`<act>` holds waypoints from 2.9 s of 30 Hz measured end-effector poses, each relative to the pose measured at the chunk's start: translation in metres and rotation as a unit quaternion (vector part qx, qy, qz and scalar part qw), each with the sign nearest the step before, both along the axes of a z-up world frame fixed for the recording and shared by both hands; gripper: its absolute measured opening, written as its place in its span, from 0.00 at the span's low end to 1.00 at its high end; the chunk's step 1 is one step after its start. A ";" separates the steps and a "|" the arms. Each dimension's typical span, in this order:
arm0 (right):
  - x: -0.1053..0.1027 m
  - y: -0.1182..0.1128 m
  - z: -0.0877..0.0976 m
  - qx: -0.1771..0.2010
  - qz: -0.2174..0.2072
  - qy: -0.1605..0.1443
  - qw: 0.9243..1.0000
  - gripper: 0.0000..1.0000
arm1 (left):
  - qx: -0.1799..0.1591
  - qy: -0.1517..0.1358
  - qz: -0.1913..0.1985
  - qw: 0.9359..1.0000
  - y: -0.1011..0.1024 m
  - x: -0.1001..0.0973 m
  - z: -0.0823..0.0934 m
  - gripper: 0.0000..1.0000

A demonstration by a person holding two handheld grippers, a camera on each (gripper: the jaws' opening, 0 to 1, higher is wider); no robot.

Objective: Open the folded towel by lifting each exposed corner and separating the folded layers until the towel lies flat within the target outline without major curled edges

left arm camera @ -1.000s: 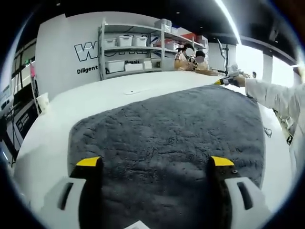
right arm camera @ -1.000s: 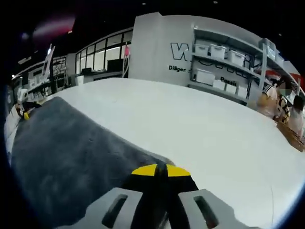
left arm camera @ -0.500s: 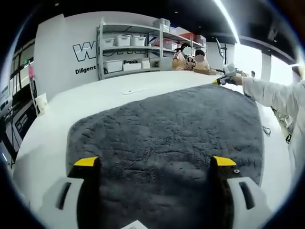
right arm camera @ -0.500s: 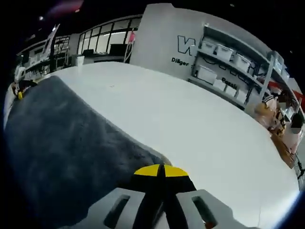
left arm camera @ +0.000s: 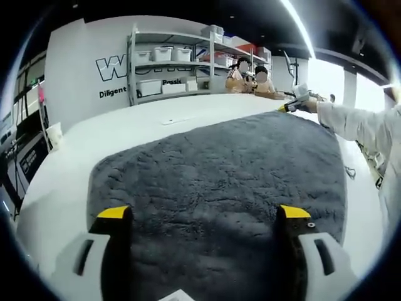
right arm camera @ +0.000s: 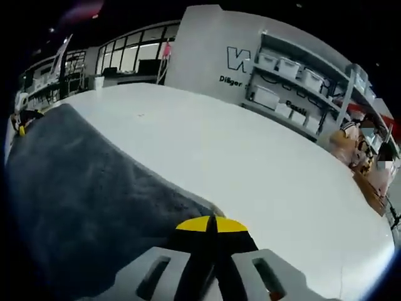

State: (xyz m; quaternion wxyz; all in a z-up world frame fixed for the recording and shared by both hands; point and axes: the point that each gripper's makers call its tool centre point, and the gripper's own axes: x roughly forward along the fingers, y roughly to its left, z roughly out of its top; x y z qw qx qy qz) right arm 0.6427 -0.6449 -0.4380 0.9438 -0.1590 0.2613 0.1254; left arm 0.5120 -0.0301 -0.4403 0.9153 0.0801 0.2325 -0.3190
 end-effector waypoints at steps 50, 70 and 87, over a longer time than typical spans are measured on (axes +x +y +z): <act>-0.184 0.066 0.017 0.012 0.136 0.069 0.988 0.99 | -0.013 0.014 0.109 0.994 0.029 -0.086 0.008 0.97; -0.232 0.061 0.025 0.034 0.117 0.037 0.992 0.79 | 0.000 -0.035 0.157 0.987 0.042 -0.116 0.018 0.79; -0.253 0.069 0.009 0.048 0.124 0.044 0.990 0.41 | -0.036 -0.061 0.214 0.974 0.078 -0.113 0.015 0.19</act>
